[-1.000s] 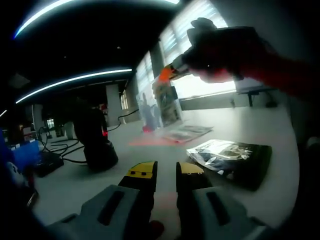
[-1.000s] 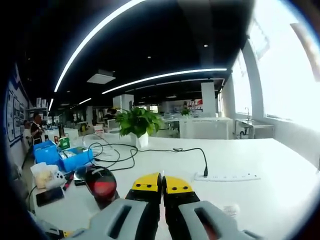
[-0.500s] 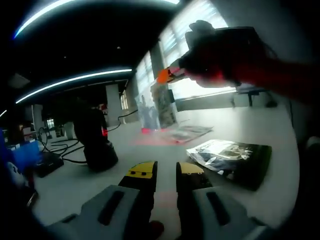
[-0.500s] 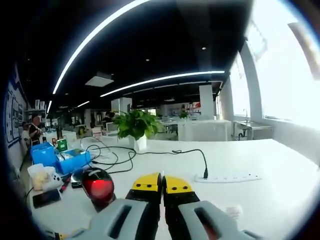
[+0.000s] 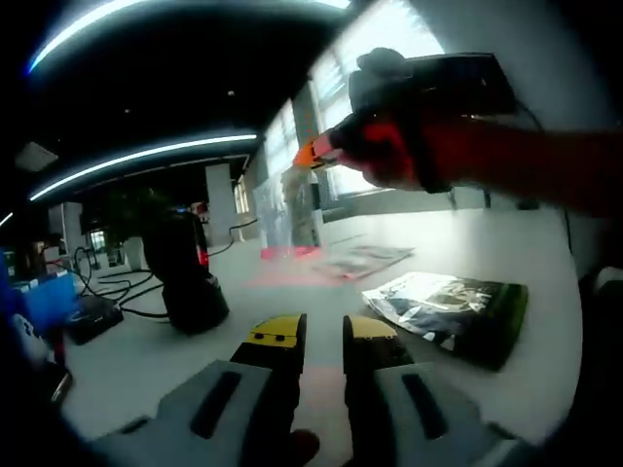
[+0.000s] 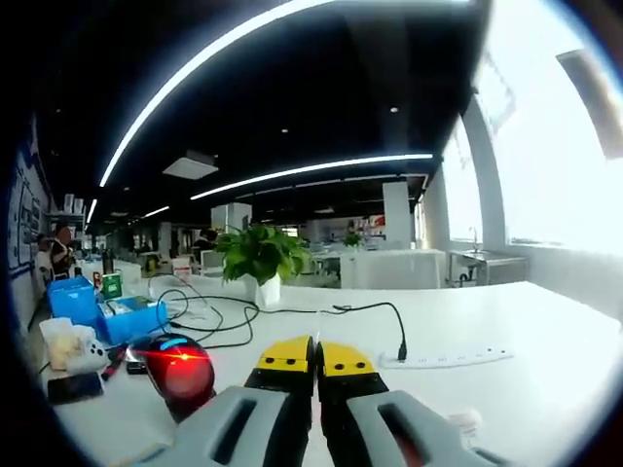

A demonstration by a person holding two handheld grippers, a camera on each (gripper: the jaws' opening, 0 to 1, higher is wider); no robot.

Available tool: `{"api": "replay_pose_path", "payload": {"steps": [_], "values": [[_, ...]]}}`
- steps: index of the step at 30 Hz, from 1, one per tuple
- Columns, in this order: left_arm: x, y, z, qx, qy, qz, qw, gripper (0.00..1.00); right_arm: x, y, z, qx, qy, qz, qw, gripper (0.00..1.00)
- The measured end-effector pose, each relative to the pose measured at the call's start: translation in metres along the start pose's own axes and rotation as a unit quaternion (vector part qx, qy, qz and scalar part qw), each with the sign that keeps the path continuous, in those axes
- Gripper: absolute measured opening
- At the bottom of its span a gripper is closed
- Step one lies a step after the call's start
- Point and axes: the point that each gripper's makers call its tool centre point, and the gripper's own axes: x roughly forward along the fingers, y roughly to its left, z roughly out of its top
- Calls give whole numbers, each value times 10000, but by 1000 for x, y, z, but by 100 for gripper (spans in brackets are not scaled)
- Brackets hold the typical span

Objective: Clip sheet goods on table flip sheet goods clip sheet goods scan sheet goods put sheet goods back to table

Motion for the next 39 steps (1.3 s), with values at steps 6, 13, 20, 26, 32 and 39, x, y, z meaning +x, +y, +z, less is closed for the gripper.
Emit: {"api": "replay_pose_path", "payload": {"steps": [6,13,20,26,32,39], "values": [[1,0,0,-23,-11,-9,10000,8,2,4,-3,-53,0,-40,10000,0],[2,-1,1,-6,-6,-11,10000,8,1,5,0,-185,-12,-25,9998,0],[2,-1,0,5,13,1,10000,8,-4,4,4,-298,-7,56,9995,0],[3,0,0,-8,10,2,10000,8,-12,-3,11,-393,-22,136,9991,0],[3,0,0,-5,13,9,10000,8,-24,-5,17,-515,-14,270,9983,0],[3,1,-1,9,24,26,10000,8,-35,-14,20,-773,19,322,9965,0]]}}
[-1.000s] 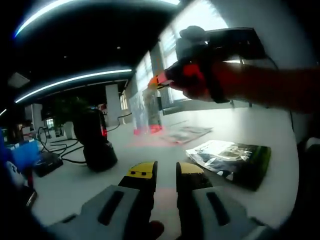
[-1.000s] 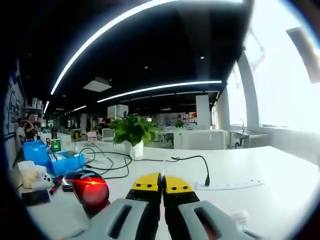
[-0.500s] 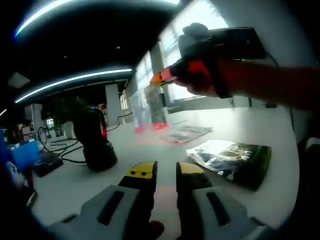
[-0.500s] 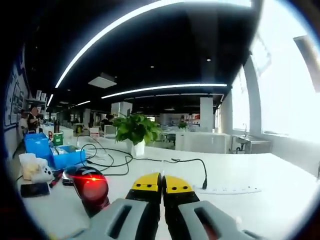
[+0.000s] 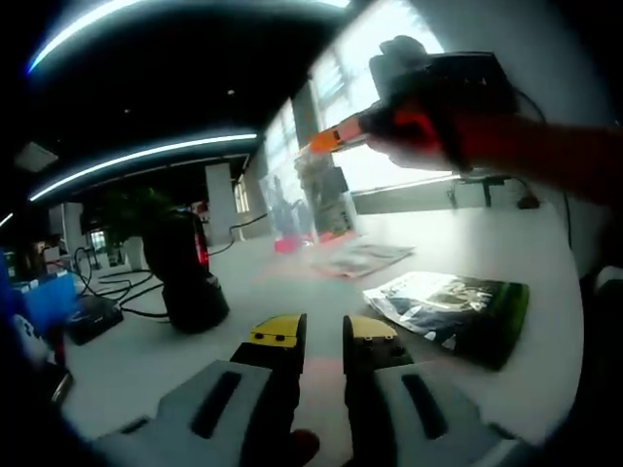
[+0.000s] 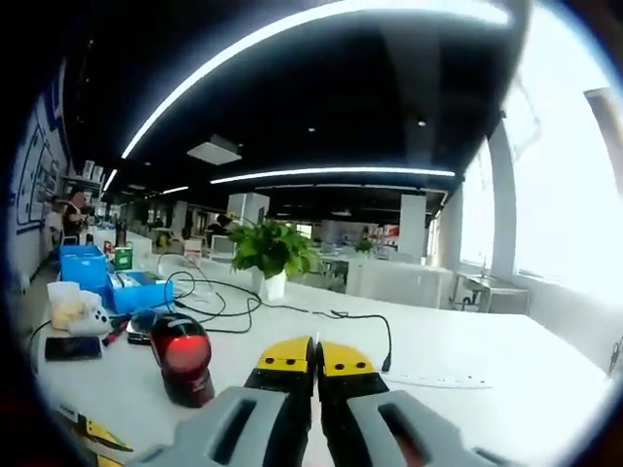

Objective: Clip sheet goods on table flip sheet goods clip sheet goods scan sheet goods put sheet goods back to table

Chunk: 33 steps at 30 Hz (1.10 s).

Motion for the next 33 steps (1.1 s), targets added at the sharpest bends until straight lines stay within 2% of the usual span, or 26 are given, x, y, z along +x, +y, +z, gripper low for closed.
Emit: {"api": "replay_pose_path", "payload": {"steps": [12,16,33], "values": [[-1,-1,0,22,21,24,10000,8,-20,-21,2,-131,119,38,9998,0],[-2,-2,0,29,26,30,10000,8,-26,-24,-2,80,247,177,9995,0],[-1,-3,-1,98,68,35,9999,8,-55,-25,-15,-116,618,745,9952,0]]}}
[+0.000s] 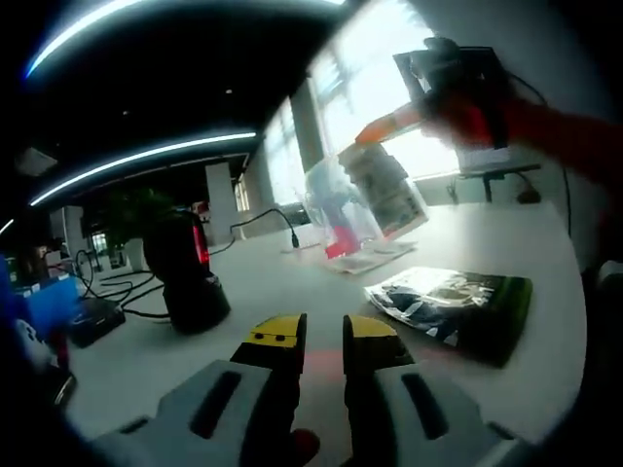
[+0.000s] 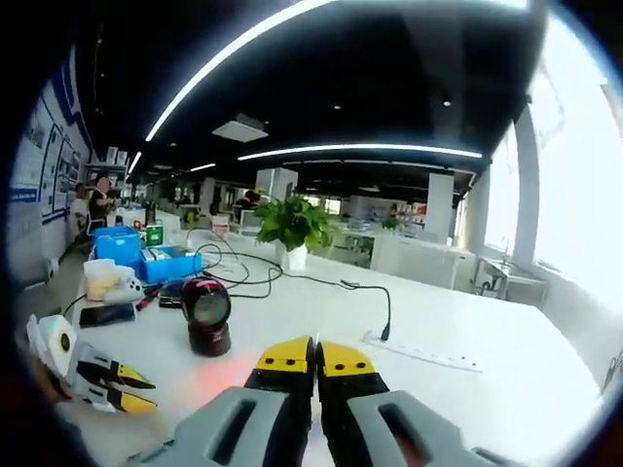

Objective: Clip sheet goods on table flip sheet goods clip sheet goods scan sheet goods put sheet goods back to table

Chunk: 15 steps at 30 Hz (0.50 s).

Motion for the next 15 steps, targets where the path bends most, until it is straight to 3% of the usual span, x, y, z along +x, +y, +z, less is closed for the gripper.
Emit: {"api": "replay_pose_path", "payload": {"steps": [15], "values": [[4,3,-2,23,16,13,10000,8,1,-23,-25,-187,577,195,9980,0]]}}
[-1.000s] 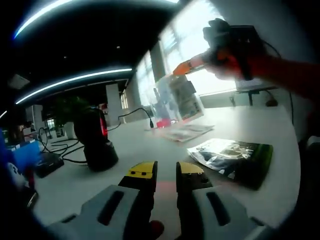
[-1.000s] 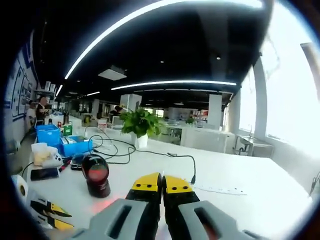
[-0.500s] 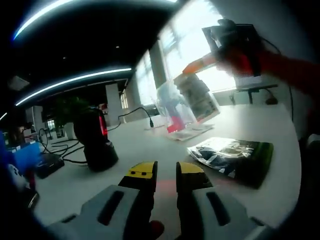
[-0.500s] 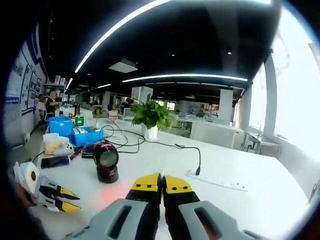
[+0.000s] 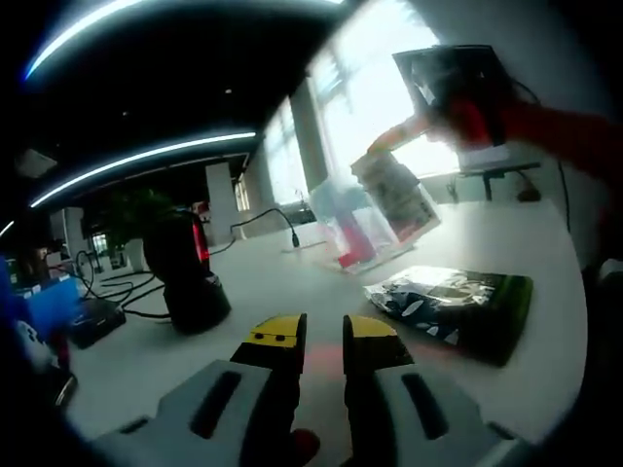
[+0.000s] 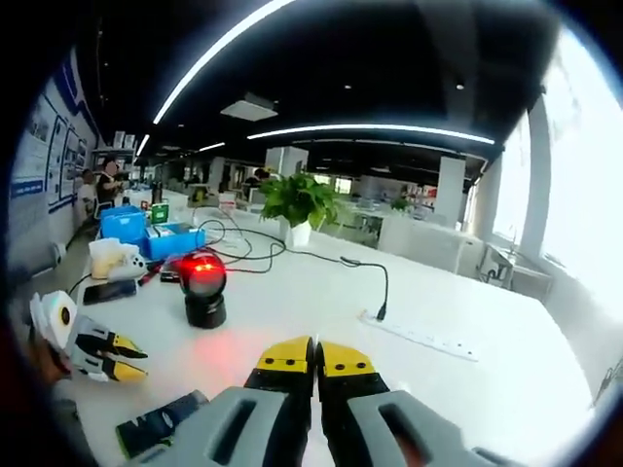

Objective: Clip sheet goods on table flip sheet goods clip sheet goods scan sheet goods put sheet goods back to table

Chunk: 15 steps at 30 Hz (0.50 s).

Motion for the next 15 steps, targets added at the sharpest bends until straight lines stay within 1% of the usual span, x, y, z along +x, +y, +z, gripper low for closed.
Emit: {"api": "replay_pose_path", "payload": {"steps": [6,9,11,15], "values": [[1,0,0,8,-2,-8,10000,8,4,-18,-9,-100,203,-208,9995,0],[0,0,0,-2,-7,-12,10000,8,7,-26,-14,-390,396,-337,9979,0],[0,0,0,-5,-8,-9,10000,8,10,-31,-15,-477,469,-419,9969,0],[0,0,0,-7,-8,-7,10000,8,21,-42,-18,-790,676,-570,9929,0]]}}
